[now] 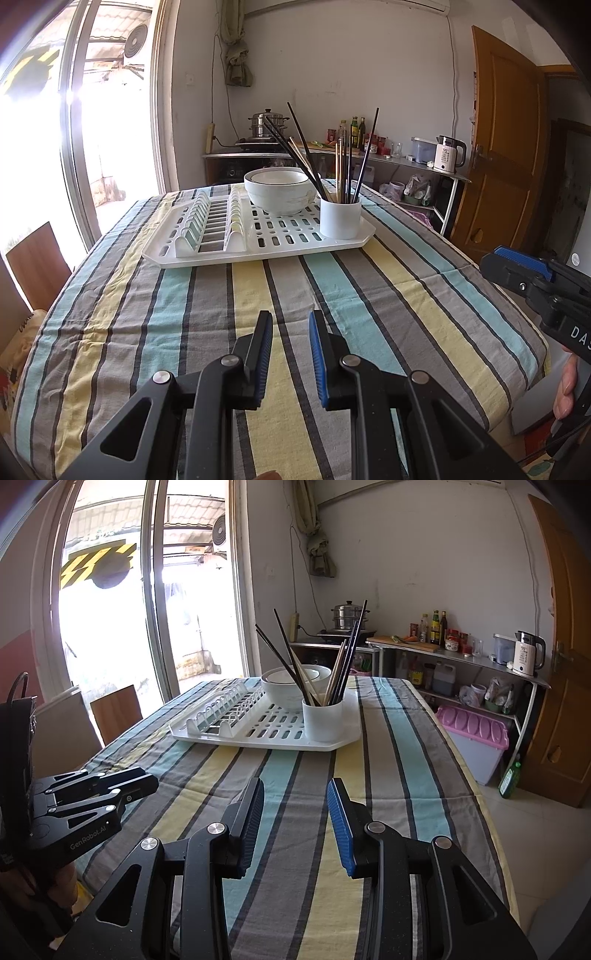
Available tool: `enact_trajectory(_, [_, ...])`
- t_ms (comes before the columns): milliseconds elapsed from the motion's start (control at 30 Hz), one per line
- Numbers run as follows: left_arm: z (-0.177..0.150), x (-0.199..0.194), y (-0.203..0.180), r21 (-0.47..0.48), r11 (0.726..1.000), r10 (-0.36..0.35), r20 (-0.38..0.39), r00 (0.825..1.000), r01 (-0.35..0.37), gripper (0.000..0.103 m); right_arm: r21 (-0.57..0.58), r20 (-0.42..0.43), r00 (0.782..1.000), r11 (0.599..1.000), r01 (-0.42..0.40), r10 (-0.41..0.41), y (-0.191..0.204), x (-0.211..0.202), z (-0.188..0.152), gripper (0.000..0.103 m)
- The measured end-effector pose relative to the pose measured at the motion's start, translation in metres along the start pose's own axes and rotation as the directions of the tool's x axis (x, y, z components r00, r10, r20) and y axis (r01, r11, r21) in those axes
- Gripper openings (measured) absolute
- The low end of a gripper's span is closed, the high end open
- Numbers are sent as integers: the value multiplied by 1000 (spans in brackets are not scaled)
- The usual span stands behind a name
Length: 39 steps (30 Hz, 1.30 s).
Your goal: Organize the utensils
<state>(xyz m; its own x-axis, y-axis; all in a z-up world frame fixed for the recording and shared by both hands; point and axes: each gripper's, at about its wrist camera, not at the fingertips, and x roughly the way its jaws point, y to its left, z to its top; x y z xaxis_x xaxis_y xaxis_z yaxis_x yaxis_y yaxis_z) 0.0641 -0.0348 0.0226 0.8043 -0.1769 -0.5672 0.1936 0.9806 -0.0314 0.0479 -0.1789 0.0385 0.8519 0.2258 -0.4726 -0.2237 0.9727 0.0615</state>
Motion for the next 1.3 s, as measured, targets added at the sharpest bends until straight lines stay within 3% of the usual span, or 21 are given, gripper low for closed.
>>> enact_trajectory(1300, [-3, 4, -1, 11, 1000, -22, -14, 1000, 22, 20, -1, -9, 1000, 1000, 0, 0, 0, 3, -1, 37])
